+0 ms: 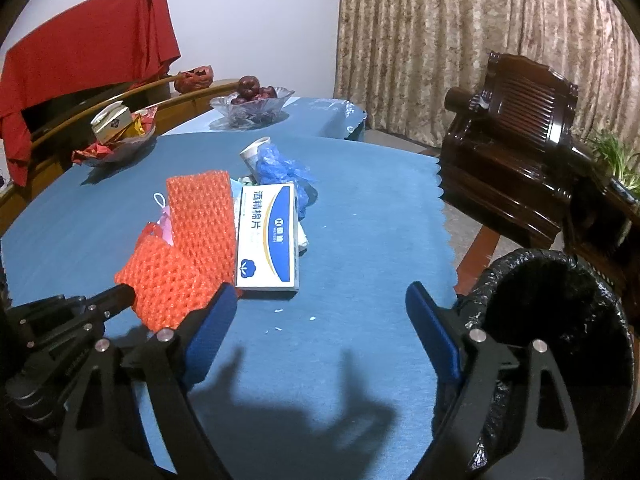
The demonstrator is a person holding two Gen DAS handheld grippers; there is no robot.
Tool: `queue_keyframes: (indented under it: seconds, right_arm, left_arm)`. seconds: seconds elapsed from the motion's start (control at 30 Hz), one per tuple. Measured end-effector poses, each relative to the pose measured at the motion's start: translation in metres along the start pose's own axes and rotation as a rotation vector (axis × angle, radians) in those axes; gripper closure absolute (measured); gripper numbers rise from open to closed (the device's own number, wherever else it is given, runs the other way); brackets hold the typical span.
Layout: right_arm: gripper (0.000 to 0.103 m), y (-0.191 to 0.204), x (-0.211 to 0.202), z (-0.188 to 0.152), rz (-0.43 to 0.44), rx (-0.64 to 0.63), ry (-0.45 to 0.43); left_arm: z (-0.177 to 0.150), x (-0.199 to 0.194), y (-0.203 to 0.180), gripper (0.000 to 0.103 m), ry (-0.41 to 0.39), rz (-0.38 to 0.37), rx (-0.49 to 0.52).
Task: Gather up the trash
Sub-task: 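Reach the left tool to the orange foam net and grasp it, then lift the orange net with the left tool while the right tool grasps another orange net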
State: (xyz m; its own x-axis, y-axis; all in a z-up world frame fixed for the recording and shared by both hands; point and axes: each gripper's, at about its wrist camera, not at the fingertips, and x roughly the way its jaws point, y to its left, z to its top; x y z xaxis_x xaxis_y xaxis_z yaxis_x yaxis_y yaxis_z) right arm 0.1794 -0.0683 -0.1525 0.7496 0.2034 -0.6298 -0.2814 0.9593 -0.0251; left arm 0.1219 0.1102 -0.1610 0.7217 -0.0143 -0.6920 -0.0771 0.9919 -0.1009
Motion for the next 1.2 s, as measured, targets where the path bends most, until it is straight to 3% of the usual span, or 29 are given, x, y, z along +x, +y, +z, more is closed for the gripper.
queue_keyframes:
  seconds: [0.03, 0.1, 0.2, 0.3, 0.37, 0.4, 0.47, 0.57, 0.77, 1.0, 1.2]
  right_arm:
    - [0.018, 0.0, 0.0, 0.0, -0.002, 0.001, -0.001]
    - [0.018, -0.001, 0.0, -0.001, -0.007, -0.001, -0.002]
    - [0.018, -0.003, 0.002, -0.004, -0.012, 0.0, 0.004]
    - [0.018, -0.007, 0.004, -0.006, -0.015, 0.005, 0.013]
    - [0.018, -0.01, 0.005, -0.008, -0.018, 0.009, 0.016]
    - [0.018, -0.012, 0.006, -0.008, -0.019, 0.01, 0.018]
    - [0.018, -0.014, 0.007, -0.01, -0.022, 0.014, 0.02]
    - [0.018, -0.016, 0.006, -0.01, -0.023, 0.017, 0.02]
    - [0.018, -0.007, 0.007, -0.006, 0.007, 0.012, 0.006]
    - [0.018, 0.032, 0.019, 0.005, 0.089, -0.02, -0.011]
    - [0.018, 0.074, 0.037, 0.016, 0.164, -0.053, 0.001]
  left_arm:
    - [-0.001, 0.003, 0.001, 0.088, 0.015, 0.008, 0.001]
    - [-0.004, 0.006, 0.001, 0.056, 0.026, 0.015, -0.005]
    - [-0.007, 0.011, -0.004, 0.036, 0.036, 0.006, -0.004]
    - [-0.006, 0.024, -0.01, 0.029, 0.071, 0.001, -0.005]
    - [-0.005, 0.031, -0.011, 0.029, 0.09, -0.01, -0.02]
    - [-0.005, 0.035, -0.012, 0.035, 0.093, -0.022, -0.029]
    - [-0.006, 0.037, -0.012, 0.057, 0.093, -0.042, -0.041]
    - [-0.005, 0.031, -0.01, 0.077, 0.074, -0.061, -0.049]
    - [-0.001, -0.002, 0.002, 0.079, 0.009, -0.073, -0.061]
    - [0.001, -0.034, 0.041, 0.079, -0.065, 0.047, -0.046]
    - [0.002, -0.043, 0.079, 0.079, -0.089, 0.102, -0.112]
